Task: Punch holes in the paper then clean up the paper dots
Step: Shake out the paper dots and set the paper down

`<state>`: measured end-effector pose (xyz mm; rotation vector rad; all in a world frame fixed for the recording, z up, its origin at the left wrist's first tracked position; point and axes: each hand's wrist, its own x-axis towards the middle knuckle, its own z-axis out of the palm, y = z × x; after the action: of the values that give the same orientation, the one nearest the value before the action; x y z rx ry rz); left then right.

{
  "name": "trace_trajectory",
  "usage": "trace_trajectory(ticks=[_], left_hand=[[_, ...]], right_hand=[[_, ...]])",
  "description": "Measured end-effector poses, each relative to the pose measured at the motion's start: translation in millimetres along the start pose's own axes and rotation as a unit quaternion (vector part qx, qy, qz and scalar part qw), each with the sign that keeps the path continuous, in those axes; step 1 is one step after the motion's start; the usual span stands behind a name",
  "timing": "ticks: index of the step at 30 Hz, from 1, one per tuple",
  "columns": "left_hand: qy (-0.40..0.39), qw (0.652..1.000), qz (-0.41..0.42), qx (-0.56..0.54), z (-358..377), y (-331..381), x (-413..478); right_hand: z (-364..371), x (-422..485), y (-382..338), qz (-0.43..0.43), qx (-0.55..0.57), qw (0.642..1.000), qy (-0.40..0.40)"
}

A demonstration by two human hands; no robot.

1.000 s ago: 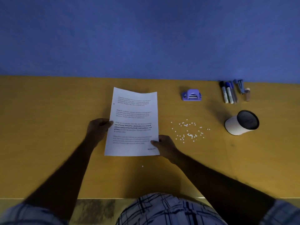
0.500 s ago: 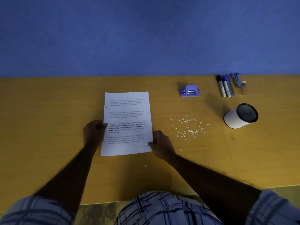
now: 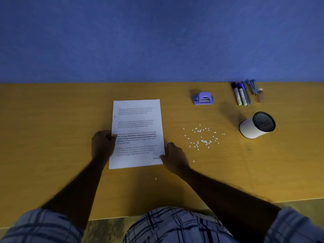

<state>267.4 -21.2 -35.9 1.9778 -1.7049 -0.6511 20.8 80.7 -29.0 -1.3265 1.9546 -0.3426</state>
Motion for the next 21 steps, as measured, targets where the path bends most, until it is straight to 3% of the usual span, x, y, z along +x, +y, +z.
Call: trace_trajectory(ticks=[6, 10, 16, 21], left_hand=[[0.006, 0.999, -0.009, 0.041, -2.6, -7.3, -16.2], [0.038, 0.995, 0.08, 0.037, 2.9, -6.3, -44.9], [-0.024, 0.984, 0.164, 0.067, 20.6, -2.2, -90.9], [-0.069, 0.973, 0.206, 0.08, 33.1, 4.7, -123.1]], right_hand=[[-8.3, -5.6, 13.9, -0.039, -0.036, 0.999, -0.004], [-10.9, -15.8, 28.5, -0.126, -0.067, 0.99, 0.009], [-12.8, -30.8, 52.9, -0.306, -0.163, 0.938, 0.023], [-1.4, -44.1, 75.0, -0.378, -0.214, 0.9, -0.033]])
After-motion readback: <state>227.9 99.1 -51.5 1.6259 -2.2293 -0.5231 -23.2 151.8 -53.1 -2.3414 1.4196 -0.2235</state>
